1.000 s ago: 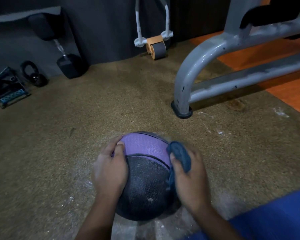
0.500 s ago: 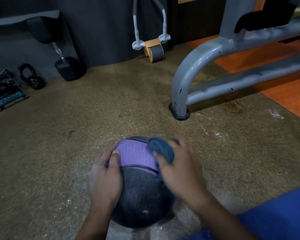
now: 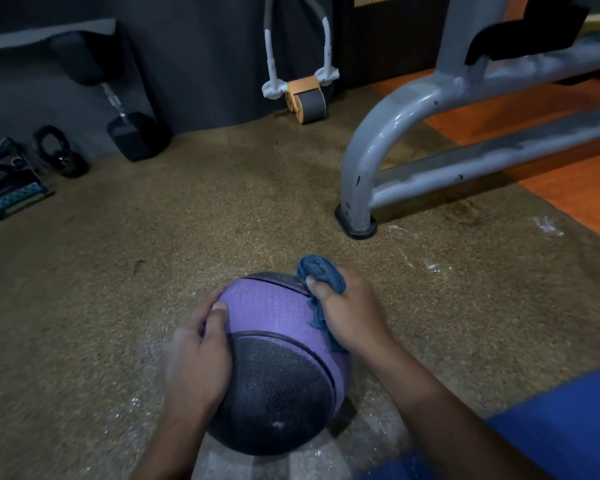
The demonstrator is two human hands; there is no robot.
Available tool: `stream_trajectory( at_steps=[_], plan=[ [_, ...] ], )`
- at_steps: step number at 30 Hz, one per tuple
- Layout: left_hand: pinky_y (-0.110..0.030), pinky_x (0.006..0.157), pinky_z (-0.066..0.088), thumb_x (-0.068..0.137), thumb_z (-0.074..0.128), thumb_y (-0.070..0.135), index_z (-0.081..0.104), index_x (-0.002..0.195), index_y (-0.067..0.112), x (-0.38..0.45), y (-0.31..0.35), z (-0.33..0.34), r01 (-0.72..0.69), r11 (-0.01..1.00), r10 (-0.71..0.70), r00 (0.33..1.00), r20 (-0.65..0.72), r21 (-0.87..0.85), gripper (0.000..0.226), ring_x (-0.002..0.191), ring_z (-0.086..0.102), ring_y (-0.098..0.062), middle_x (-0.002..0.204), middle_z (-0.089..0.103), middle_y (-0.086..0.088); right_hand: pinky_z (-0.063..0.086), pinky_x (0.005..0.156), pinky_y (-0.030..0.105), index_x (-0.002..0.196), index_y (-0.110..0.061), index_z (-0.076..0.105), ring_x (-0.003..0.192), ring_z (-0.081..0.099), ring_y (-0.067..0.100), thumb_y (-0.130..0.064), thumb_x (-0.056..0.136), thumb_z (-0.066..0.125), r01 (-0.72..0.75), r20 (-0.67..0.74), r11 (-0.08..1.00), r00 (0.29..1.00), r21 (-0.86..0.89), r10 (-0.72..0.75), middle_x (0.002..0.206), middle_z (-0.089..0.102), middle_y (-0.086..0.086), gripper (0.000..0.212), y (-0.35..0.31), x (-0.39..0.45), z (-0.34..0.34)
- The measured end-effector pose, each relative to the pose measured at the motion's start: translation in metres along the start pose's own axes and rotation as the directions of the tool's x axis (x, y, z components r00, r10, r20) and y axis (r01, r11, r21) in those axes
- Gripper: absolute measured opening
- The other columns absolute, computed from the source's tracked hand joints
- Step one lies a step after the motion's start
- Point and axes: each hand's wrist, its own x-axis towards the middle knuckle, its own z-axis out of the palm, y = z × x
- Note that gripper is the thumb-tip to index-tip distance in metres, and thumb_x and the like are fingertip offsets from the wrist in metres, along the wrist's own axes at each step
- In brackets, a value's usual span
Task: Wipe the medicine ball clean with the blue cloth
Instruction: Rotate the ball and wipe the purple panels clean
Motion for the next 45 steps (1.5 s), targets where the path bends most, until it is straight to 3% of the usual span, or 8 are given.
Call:
stream_trajectory(
  at_steps=[5, 9, 14, 22, 29, 35, 42, 45],
  plan=[
    [-0.039, 0.118, 0.025, 0.084, 0.025, 0.062, 0.051, 0.143, 0.022, 0.001, 0.023, 0.010, -0.220, 0.899, 0.198, 0.975, 0.097, 0.379, 0.076, 0.142, 0.036, -0.018, 0.152, 0.044, 0.004, 0.043, 0.089, 0.038, 0.089, -0.035, 0.059, 0.100, 0.054, 0.017, -0.046, 0.090, 0.060, 0.084, -0.020, 0.996, 0.996, -0.043, -0.085, 0.104, 0.056, -0.007, 0.011, -0.001, -0.008, 0.002],
    [-0.039, 0.115, 0.030, 0.077, 0.017, 0.071, 0.045, 0.146, 0.021, 0.003, 0.019, 0.016, -0.154, 0.834, 0.119, 0.988, 0.100, 0.530, 0.090, 0.140, 0.039, -0.024, 0.154, 0.042, 0.002, 0.052, 0.088, 0.048, 0.090, -0.031, 0.066, 0.092, 0.064, 0.018, -0.059, 0.075, 0.057, -0.060, 0.027, 0.986, 0.998, 0.155, 0.057, 0.098, 0.065, -0.008, 0.033, -0.003, -0.008, 0.003],
    [-0.043, 0.109, 0.037, 0.077, 0.015, 0.067, 0.051, 0.141, 0.025, 0.001, 0.015, 0.011, -0.204, 0.813, 0.159, 0.979, 0.129, 0.545, 0.085, 0.133, 0.047, -0.025, 0.148, 0.050, 0.004, 0.043, 0.099, 0.038, 0.123, -0.037, 0.061, 0.115, 0.047, 0.014, -0.062, 0.073, 0.039, 0.261, 0.049, 0.936, 0.965, -0.237, -0.257, 0.127, 0.048, -0.020, 0.060, -0.015, -0.046, 0.000],
    [-0.043, 0.107, 0.039, 0.080, 0.020, 0.067, 0.052, 0.140, 0.029, -0.009, 0.014, 0.009, -0.214, 0.828, 0.172, 0.977, 0.128, 0.518, 0.077, 0.131, 0.048, -0.022, 0.147, 0.049, 0.011, 0.054, 0.084, 0.046, 0.077, -0.029, 0.067, 0.079, 0.066, 0.018, -0.048, 0.067, 0.061, -0.101, 0.156, 0.973, 0.985, 0.210, 0.069, 0.079, 0.068, -0.009, 0.022, -0.002, -0.001, -0.006],
    [-0.038, 0.105, 0.041, 0.081, 0.029, 0.063, 0.060, 0.133, 0.031, -0.008, 0.013, 0.006, -0.255, 0.848, 0.219, 0.967, 0.131, 0.465, 0.068, 0.127, 0.052, -0.017, 0.140, 0.055, 0.015, 0.044, 0.091, 0.038, 0.114, -0.036, 0.064, 0.110, 0.050, 0.012, -0.060, 0.072, 0.043, 0.262, 0.077, 0.952, 0.964, -0.158, -0.253, 0.118, 0.048, -0.022, 0.053, -0.013, -0.054, -0.007],
    [-0.036, 0.105, 0.040, 0.079, 0.028, 0.066, 0.059, 0.134, 0.034, -0.005, 0.009, 0.003, -0.230, 0.889, 0.203, 0.973, 0.111, 0.395, 0.070, 0.129, 0.050, -0.016, 0.142, 0.053, 0.016, 0.045, 0.072, 0.029, 0.094, -0.029, 0.069, 0.085, 0.065, 0.018, -0.032, 0.089, 0.066, -0.180, 0.204, 0.949, 0.971, 0.260, 0.128, 0.089, 0.067, -0.009, 0.006, 0.012, 0.003, -0.003],
    [-0.025, 0.107, 0.034, 0.077, 0.038, 0.063, 0.064, 0.129, 0.033, -0.001, -0.002, -0.008, -0.317, 0.911, 0.272, 0.943, 0.191, 0.265, 0.065, 0.129, 0.050, -0.005, 0.136, 0.057, 0.020, 0.040, 0.098, 0.034, 0.122, -0.042, 0.060, 0.115, 0.045, 0.011, -0.054, 0.076, 0.051, 0.340, 0.103, 0.921, 0.940, -0.190, -0.326, 0.123, 0.047, -0.021, 0.048, -0.023, -0.061, -0.003],
    [-0.027, 0.110, 0.032, 0.081, 0.043, 0.061, 0.064, 0.128, 0.033, -0.006, -0.010, -0.013, -0.349, 0.913, 0.314, 0.932, 0.182, 0.210, 0.058, 0.131, 0.047, -0.001, 0.135, 0.057, 0.020, 0.043, 0.098, 0.039, 0.111, -0.041, 0.065, 0.109, 0.053, 0.013, -0.053, 0.075, 0.053, 0.222, 0.177, 0.972, 0.962, -0.079, -0.206, 0.115, 0.054, -0.020, 0.039, -0.031, -0.034, 0.004]
  ],
)
